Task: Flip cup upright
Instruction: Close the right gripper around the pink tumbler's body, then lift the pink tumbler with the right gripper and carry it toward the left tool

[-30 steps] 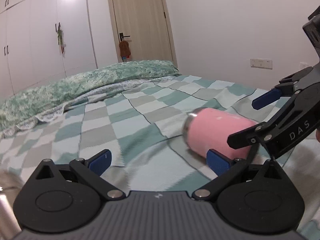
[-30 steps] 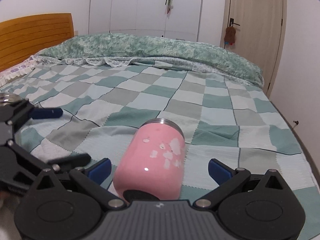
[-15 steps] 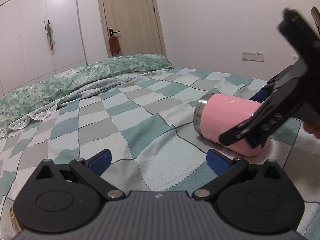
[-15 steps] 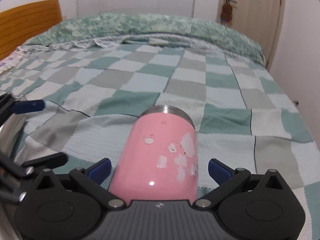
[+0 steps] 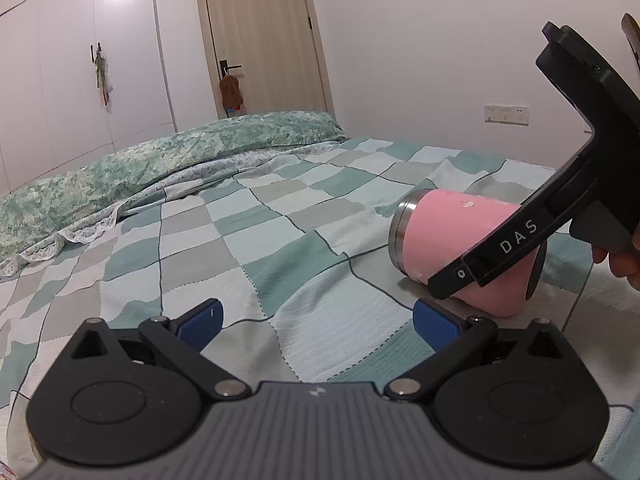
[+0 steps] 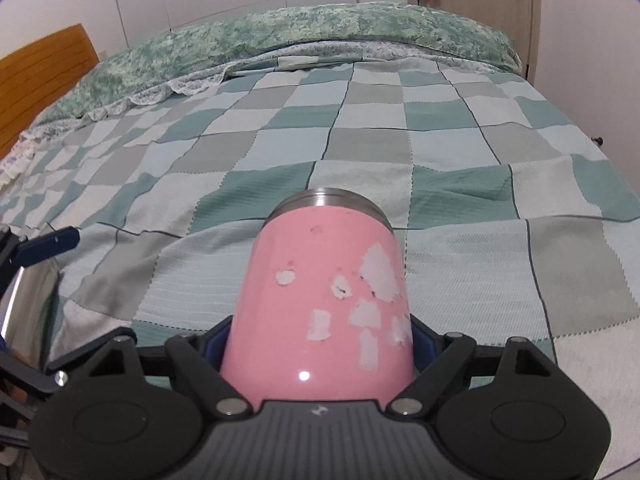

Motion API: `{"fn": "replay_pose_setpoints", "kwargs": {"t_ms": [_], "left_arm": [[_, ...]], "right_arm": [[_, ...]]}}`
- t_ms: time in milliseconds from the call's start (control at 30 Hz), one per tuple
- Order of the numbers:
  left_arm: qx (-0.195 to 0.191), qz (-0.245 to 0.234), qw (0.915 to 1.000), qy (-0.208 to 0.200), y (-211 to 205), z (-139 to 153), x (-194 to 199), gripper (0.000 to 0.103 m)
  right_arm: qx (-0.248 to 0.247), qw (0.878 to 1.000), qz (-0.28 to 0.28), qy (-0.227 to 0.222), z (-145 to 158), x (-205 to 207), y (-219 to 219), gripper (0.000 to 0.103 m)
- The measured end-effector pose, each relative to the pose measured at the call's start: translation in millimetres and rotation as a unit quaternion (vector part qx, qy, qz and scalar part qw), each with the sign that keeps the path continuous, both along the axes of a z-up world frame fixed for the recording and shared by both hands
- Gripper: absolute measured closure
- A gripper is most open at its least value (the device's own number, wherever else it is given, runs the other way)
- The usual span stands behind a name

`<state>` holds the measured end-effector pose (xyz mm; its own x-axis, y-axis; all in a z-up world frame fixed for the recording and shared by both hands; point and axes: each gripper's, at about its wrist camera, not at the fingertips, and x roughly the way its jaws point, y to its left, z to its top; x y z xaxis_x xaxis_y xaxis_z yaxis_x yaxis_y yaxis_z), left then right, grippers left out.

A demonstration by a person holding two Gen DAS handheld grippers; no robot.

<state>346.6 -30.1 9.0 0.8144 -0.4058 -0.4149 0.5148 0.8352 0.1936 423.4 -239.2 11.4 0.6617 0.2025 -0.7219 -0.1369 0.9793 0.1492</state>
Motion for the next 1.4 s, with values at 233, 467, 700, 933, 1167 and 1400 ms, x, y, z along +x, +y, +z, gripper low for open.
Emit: {"fn": "replay_pose_setpoints", "kwargs": {"t_ms": [233,467,700,933,1167,1400], "left_arm": [[-0.01,-0.003,0.9999,-0.006,-0.1,11.1,-19.1,0.0],[-0.027,0.013,0.9994,-0.015,7.8,33.7,-58.2,0.0],[-0.031,0.042,0.9984,-0.02,25.5,45.6,-114.5,0.0],[-0.031,0.071,0.9969,-0.014,43.8,42.0,-162.1,0.0],[-0.032,0.123,0.9919,0.0,67.3,31.4,-196.6,0.0],[-0.043,0.174,0.9837,0.0,87.3,30.5,-227.7,0.0]], "right_arm": [[0.017,1.0,-0.001,-0.02,14.9,-19.6,-1.0,0.019],[0.032,0.998,0.016,-0.044,43.2,-60.6,10.3,0.019],[0.042,0.997,0.033,-0.056,58.5,-113.5,29.3,0.019],[0.036,0.997,0.047,-0.049,45.6,-165.1,50.2,0.019],[0.042,0.998,0.042,-0.014,15.7,-195.5,66.0,0.019],[0.032,0.999,0.035,-0.01,-3.0,-207.8,78.2,0.019]]}}
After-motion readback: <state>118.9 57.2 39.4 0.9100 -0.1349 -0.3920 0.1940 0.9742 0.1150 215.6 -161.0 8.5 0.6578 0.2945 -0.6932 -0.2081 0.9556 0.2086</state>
